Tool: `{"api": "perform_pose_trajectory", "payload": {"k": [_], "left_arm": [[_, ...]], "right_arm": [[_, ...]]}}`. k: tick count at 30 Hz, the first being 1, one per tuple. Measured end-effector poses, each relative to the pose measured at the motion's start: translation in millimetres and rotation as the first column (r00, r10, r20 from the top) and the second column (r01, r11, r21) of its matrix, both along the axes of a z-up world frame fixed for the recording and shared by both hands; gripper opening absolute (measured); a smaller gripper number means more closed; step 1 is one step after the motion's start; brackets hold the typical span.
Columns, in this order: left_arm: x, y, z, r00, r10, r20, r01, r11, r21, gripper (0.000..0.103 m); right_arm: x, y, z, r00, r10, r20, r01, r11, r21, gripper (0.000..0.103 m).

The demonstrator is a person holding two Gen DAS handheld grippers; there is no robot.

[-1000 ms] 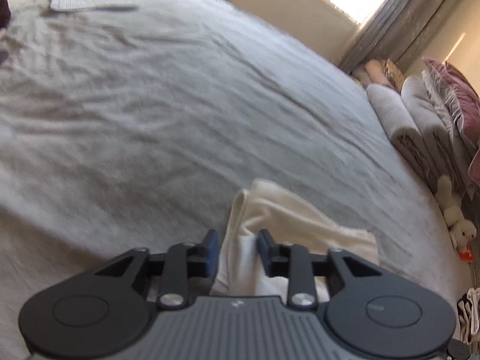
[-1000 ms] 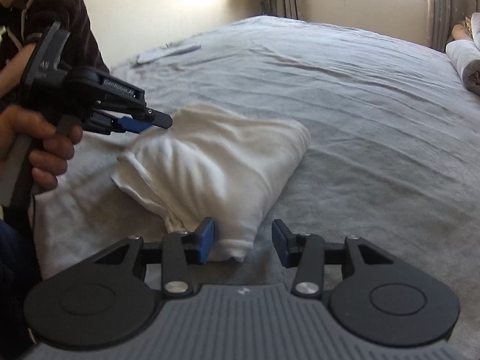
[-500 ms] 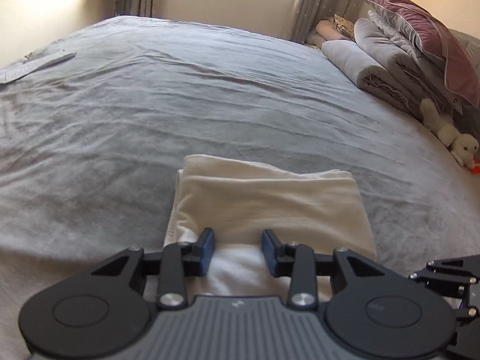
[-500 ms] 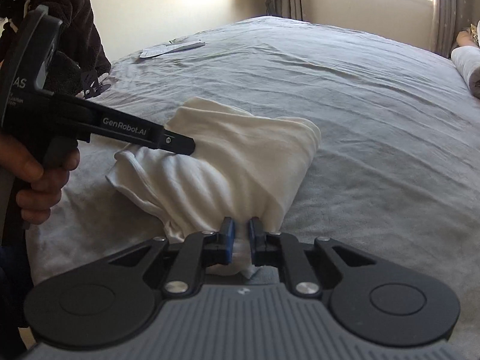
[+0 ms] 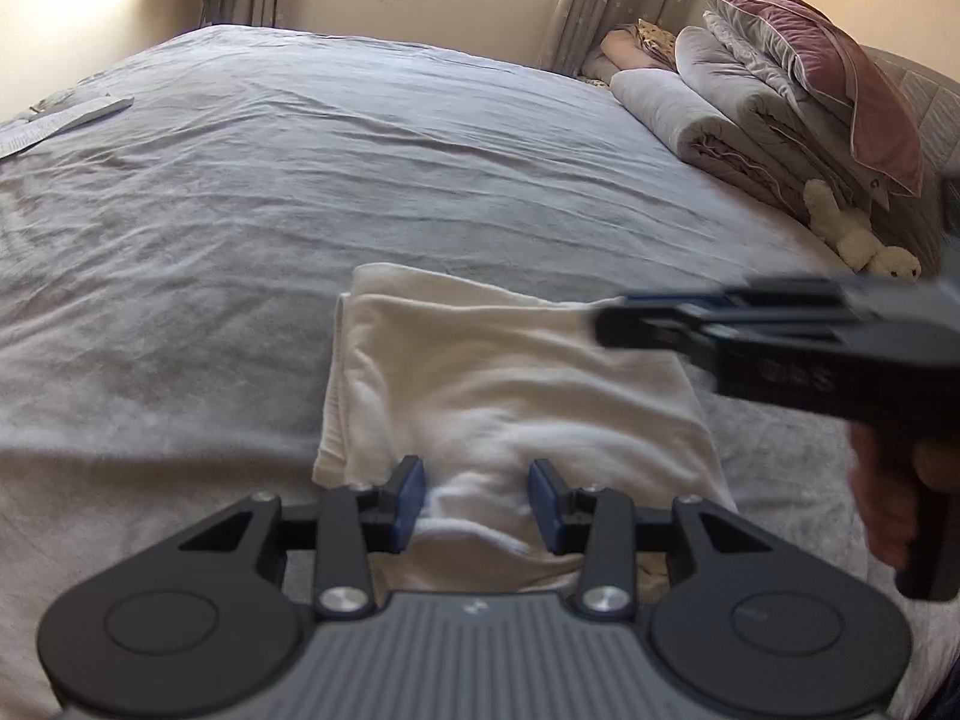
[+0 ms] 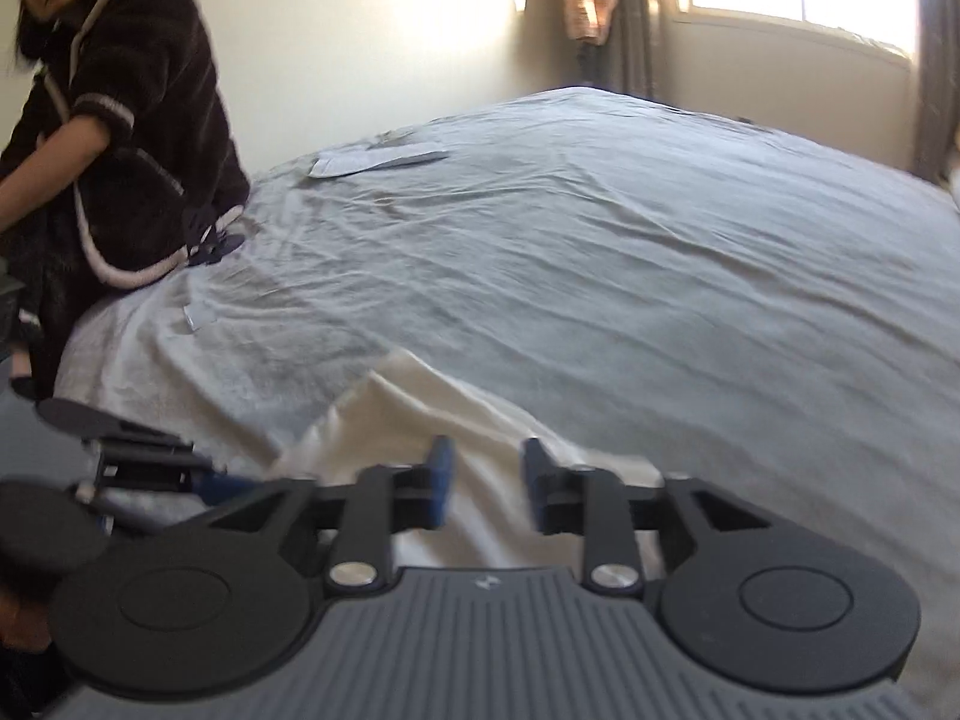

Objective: Fold clothes

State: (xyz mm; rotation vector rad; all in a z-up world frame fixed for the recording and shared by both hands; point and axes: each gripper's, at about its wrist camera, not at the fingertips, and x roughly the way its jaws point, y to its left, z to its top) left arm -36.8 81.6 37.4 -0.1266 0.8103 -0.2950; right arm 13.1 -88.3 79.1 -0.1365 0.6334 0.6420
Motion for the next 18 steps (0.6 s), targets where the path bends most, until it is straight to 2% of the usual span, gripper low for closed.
{"api": "perform_pose_trajectory", "payload": {"k": [1,5,6,7,8,9,14,18], "left_arm": [[1,1,0,1.0,0.002,-0.005,-0.002,1.0,-0.007,0.04],[1,7,0,1.0,0.007,-0.023,-0.008,0.999,-0.033,0.04],[1,8,-1,1.0,0.006,-0.027,-0.007,0.999,-0.035,0.04],[0,9,-1,1.0,0.005,-0.03,-0.006,0.999,-0.037,0.04],[0,10,-2,0.999,0.004,-0.034,-0.005,0.999,-0.04,0.04],[0,11,-3,0.999,0.004,-0.037,-0.006,0.999,-0.043,0.04],[1,14,-9,0.997,0.012,-0.08,-0.017,0.998,-0.065,0.033],[1,12,-10,0.996,0.015,-0.088,-0.02,0.998,-0.059,0.032]], "right_arm": [[7,12,0,1.0,0.016,0.013,-0.016,1.0,-0.025,0.059],[26,53,-10,0.993,0.115,0.011,-0.113,0.986,-0.124,0.059],[29,61,-14,0.99,0.142,0.002,-0.14,0.977,-0.158,0.053],[30,68,-20,0.988,0.153,-0.008,-0.152,0.968,-0.202,0.03],[31,74,-26,0.987,0.161,-0.017,-0.161,0.957,-0.242,0.014],[31,76,-29,0.988,0.155,-0.018,-0.155,0.955,-0.254,0.007],[39,61,-16,0.997,0.074,-0.014,-0.076,0.987,-0.141,0.006],[49,70,-24,0.998,0.059,-0.029,-0.063,0.985,-0.159,0.006]]}}
